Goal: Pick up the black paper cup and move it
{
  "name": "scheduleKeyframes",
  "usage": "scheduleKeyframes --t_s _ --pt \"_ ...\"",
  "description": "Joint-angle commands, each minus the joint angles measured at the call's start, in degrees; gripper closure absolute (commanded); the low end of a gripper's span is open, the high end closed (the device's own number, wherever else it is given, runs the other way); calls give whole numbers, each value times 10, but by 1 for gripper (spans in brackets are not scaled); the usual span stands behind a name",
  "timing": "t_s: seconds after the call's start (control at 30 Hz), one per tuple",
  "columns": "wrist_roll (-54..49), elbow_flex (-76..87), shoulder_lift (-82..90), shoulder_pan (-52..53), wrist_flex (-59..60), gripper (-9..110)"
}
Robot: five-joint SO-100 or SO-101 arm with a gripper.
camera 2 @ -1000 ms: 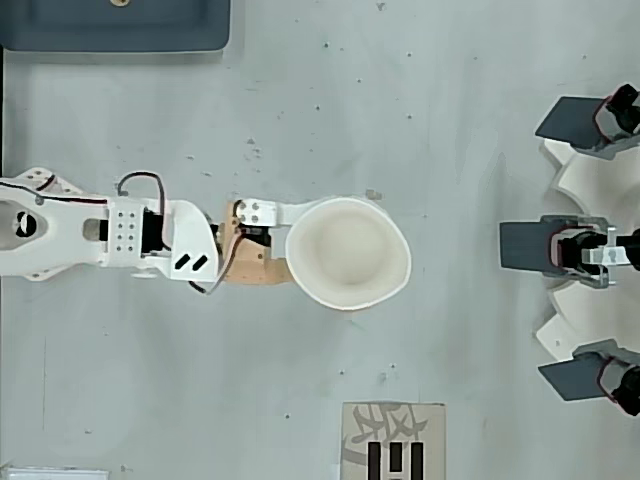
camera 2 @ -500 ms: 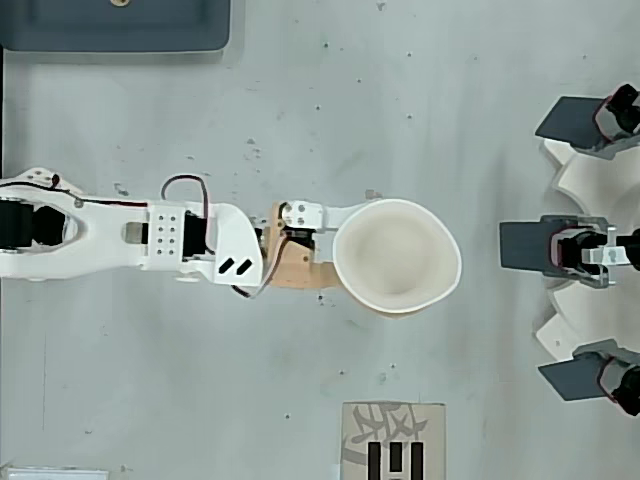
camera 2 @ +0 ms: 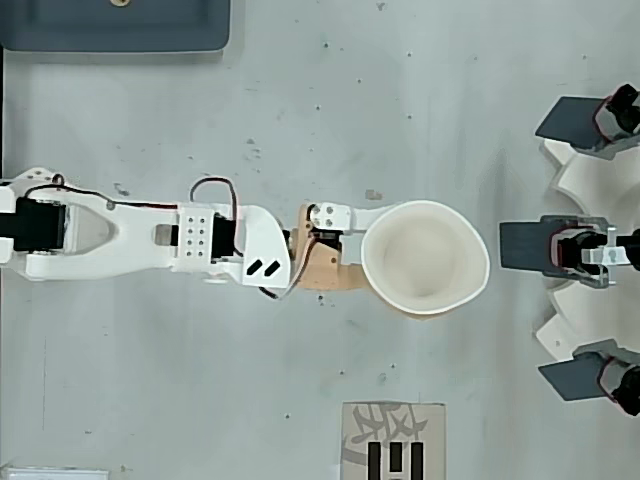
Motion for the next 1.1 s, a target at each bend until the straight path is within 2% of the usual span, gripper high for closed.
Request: scheduleKeyframes --t_s 0.0,1.07 --pt "-4 -46 3 4 1 96" --pt "6 -94 -73 -5 25 97"
